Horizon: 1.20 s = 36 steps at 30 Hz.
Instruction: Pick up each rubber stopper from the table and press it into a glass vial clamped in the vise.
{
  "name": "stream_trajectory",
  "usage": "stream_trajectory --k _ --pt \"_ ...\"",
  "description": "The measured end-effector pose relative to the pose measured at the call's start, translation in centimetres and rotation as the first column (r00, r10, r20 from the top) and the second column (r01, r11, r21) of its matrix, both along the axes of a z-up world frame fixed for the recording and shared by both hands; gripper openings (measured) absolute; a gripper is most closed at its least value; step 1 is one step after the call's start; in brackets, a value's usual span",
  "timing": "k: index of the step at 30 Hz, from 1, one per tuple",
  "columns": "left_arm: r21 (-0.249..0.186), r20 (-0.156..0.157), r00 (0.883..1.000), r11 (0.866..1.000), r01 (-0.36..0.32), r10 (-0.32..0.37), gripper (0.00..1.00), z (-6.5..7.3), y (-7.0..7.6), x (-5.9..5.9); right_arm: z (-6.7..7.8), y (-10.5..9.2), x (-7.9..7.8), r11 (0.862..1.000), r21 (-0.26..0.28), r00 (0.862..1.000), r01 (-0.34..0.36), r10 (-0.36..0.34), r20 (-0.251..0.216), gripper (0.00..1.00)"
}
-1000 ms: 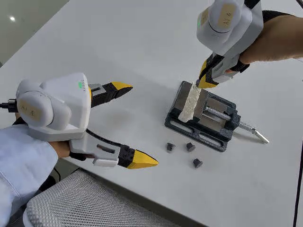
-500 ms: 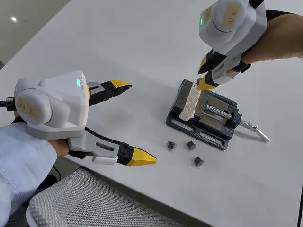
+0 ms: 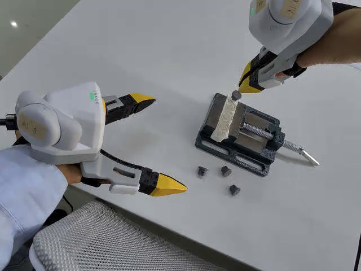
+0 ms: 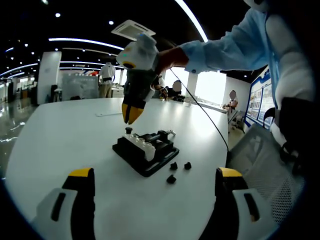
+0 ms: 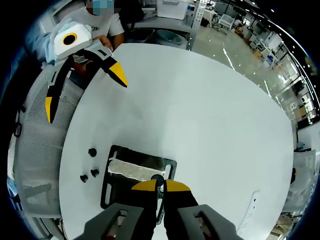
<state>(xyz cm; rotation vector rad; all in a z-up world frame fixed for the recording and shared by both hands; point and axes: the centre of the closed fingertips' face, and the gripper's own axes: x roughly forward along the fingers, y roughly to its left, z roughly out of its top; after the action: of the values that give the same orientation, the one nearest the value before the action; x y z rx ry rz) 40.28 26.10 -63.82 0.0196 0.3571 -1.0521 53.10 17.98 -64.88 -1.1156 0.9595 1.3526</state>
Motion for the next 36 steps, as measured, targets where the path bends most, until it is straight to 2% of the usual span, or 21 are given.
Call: stream_trajectory --k 10,30,36 --pt "0.005 -0.007 1.0 1.0 -0.009 0.009 0.99 -0.2 0.32 -0.04 -0.4 -0.17 -0.21 1.0 -0.003 1.0 0.004 -0.004 -0.02 0.0" --pt "0.003 -0.012 1.0 1.0 -0.012 0.012 0.99 -0.4 0.35 0.05 -0.88 0.0 -0.57 1.0 -0.003 1.0 -0.01 0.009 -0.026 0.0" --pt "0.001 -0.007 1.0 1.0 -0.014 0.014 0.99 -0.35 0.38 0.2 -1.03 -0.08 -0.5 0.999 -0.014 0.999 -0.039 0.039 -0.015 0.0"
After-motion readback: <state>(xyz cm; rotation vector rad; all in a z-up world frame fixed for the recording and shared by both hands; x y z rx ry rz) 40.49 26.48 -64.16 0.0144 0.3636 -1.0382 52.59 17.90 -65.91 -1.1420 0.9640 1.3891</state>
